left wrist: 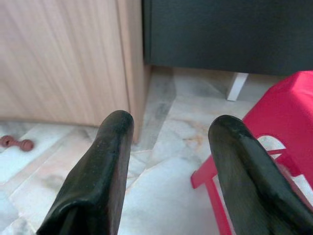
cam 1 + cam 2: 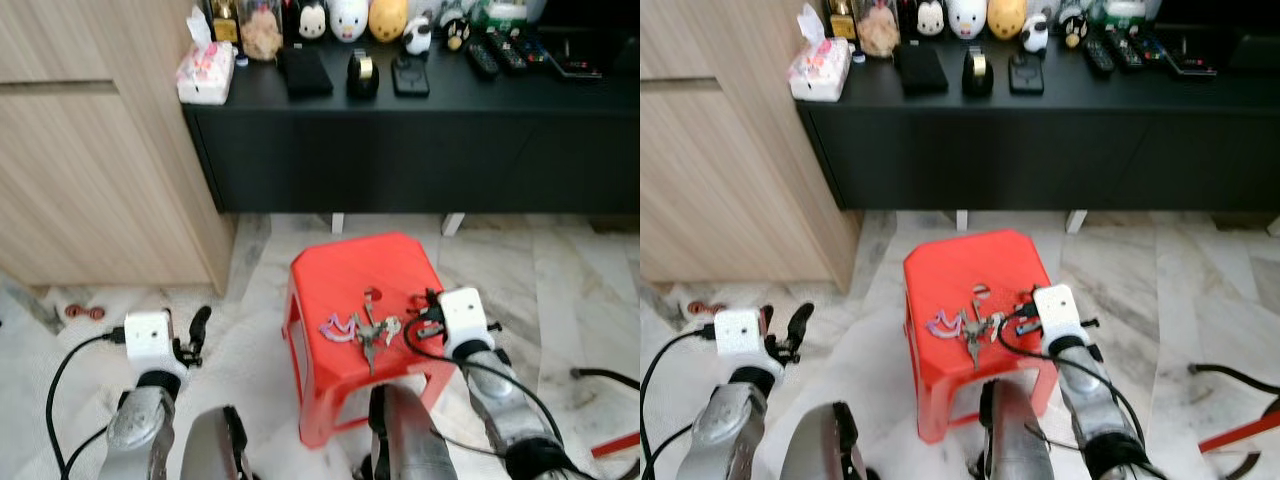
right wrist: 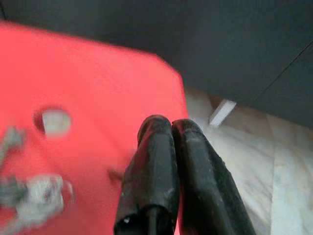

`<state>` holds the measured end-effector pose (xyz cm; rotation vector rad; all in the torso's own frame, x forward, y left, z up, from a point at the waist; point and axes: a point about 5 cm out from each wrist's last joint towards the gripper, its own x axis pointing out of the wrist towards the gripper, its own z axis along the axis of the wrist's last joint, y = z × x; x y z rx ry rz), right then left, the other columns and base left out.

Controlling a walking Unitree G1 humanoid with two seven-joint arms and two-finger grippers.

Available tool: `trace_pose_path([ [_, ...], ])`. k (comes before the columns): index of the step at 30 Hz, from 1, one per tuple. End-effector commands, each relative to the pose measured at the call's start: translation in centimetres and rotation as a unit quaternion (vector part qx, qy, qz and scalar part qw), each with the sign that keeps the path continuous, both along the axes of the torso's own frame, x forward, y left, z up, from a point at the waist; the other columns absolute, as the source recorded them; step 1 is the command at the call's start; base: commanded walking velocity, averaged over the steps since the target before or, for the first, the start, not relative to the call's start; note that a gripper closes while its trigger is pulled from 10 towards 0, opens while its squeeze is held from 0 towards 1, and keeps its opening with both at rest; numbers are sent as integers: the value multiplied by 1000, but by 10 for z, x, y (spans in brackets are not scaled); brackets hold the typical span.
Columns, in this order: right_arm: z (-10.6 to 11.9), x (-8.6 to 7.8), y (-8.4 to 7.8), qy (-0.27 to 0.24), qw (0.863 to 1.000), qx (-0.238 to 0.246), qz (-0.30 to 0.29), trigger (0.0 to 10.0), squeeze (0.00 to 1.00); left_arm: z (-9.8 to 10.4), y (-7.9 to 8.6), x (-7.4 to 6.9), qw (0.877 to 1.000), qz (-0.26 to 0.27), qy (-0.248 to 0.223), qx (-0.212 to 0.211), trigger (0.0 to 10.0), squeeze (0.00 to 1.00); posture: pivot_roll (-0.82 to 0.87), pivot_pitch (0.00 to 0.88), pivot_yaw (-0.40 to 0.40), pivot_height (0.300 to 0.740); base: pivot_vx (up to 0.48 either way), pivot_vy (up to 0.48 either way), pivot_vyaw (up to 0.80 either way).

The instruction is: Hang keys on a hook

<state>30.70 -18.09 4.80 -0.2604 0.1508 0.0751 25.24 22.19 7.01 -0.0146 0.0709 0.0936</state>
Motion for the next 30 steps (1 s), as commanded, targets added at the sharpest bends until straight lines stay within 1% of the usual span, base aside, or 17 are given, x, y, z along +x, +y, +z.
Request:
trace_pose_path([
  [1, 10, 2, -2, -31, 999, 13, -12, 0, 0, 1, 1, -3, 1000, 5, -4, 4, 10000, 0, -158, 149, -38, 573, 0, 0, 0],
  [2, 15, 2, -2, -43, 999, 20, -15, 0, 0, 1, 2, -3, 1000, 5, -4, 4, 10000, 0, -158, 150, -39, 573, 0, 0, 0],
  [3, 31, 1, 1, -84, 996, 37, -19, 0, 0, -1, 2, -5, 1000, 7, -2, 6, 10000, 0, -161, 147, -43, 573, 0, 0, 0],
  [4, 31, 1, 1, -84, 996, 37, -19, 0, 0, -1, 2, -5, 1000, 7, -2, 6, 10000, 0, -161, 147, -43, 573, 0, 0, 0],
  [5, 47, -1, 6, -125, 991, 53, -18, 0, 0, -3, 3, -8, 1000, 8, 0, 6, 10000, 0, -163, 148, -42, 573, 0, 0, 0],
  [6, 55, -2, 8, -147, 987, 59, -21, 0, 0, -3, 3, -9, 1000, 8, 0, 6, 10000, 0, -163, 147, -43, 573, 0, 0, 0],
  [7, 55, -2, 8, -147, 987, 59, -21, 0, 0, -3, 3, -9, 1000, 8, 0, 6, 10000, 0, -163, 147, -43, 573, 0, 0, 0],
  [10, 75, -6, 9, -193, 977, 79, -35, 0, 0, -4, 3, -11, 1000, 9, -2, 6, 10000, 0, -168, 146, -43, 573, 0, 0, 0],
  [12, 83, -8, 10, -206, 974, 85, -43, 0, 0, -4, 2, -13, 1000, 10, -2, 5, 10000, 0, -169, 145, -44, 573, 0, 0, 0],
  [13, 86, -9, 11, -212, 972, 87, -46, 10000, 0, -4, 2, -13, 1000, 10, -3, 5, 10000, 0, -169, 145, -44, 573, 0, 0, 0],
  [15, 91, -12, 14, -218, 970, 94, -47, 10000, 0, -4, 1, -14, 1000, 11, -3, 3, 10000, 0, -172, 138, -46, 573, 0, 0, 0],
  [18, 91, -15, 17, -214, 971, 95, -41, 10000, 0, -3, -1, -15, 1000, 11, -5, 1, 10000, 0, -172, 130, -48, 573, 0, 0, 0],
  [22, 93, -21, 15, -216, 970, 97, -51, 10000, 0, -3, -3, -16, 1000, 11, -8, 0, 10000, 0, -170, 127, -48, 573, 0, 0, 0],
  [25, 93, -20, 12, -213, 970, 100, -57, 10000, 0, -3, -3, -16, 1000, 11, -8, -2, 10000, 0, -171, 121, -49, 583, 0, 0, 0],
  [26, 94, -19, 10, -208, 971, 101, -61, 10000, 0, -5, -2, -18, 1000, 11, -8, -3, 10000, 0, -170, 113, -50, 593, 0, 0, 0],
  [27, 95, -19, 10, -207, 971, 102, -62, 10000, 0, -6, -1, -19, 1000, 11, -8, -4, 10000, 0, -170, 113, -50, 603, 0, 0, 0],
  [30, 94, -18, 10, -205, 972, 102, -62, 10000, 0, -8, 0, -20, 1000, 12, -6, -5, 10000, 0, -167, 110, -50, 613, 0, 0, 0],
])
